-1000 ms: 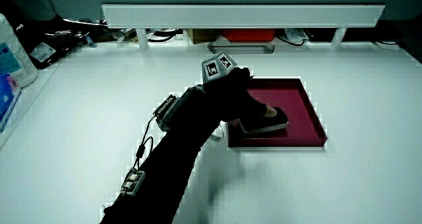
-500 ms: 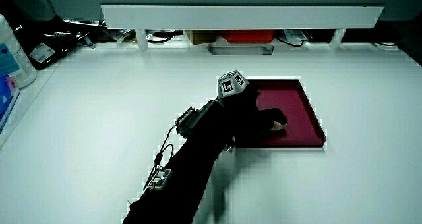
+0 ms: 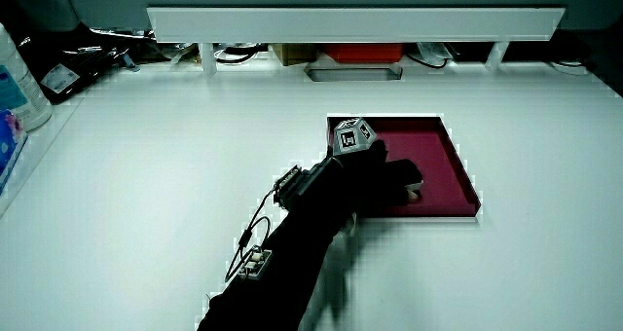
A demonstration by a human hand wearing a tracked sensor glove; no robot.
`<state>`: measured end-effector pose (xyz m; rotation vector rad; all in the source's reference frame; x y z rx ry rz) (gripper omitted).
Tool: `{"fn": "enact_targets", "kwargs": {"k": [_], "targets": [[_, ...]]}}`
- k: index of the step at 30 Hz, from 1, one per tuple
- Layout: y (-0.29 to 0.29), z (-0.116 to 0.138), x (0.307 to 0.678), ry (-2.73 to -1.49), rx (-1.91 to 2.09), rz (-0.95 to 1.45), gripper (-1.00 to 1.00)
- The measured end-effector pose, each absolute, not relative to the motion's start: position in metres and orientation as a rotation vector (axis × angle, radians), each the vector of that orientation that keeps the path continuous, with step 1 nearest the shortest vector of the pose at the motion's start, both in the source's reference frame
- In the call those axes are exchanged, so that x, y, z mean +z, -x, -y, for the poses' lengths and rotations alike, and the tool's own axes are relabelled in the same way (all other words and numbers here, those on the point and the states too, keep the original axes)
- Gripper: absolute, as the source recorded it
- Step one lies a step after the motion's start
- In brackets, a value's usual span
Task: Pick eraser
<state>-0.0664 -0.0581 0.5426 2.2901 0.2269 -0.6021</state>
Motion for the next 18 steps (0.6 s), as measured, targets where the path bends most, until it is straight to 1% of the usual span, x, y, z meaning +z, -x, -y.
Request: {"fn": "enact_targets", "kwargs": {"k": [5,18], "targets": [[0.0673,0.0588,0.5433,-2.3,-0.615,-0.235,0.0],[0.0697,0.0558,0.5386,-2.348,-0.676,-0.252,0.57]]}}
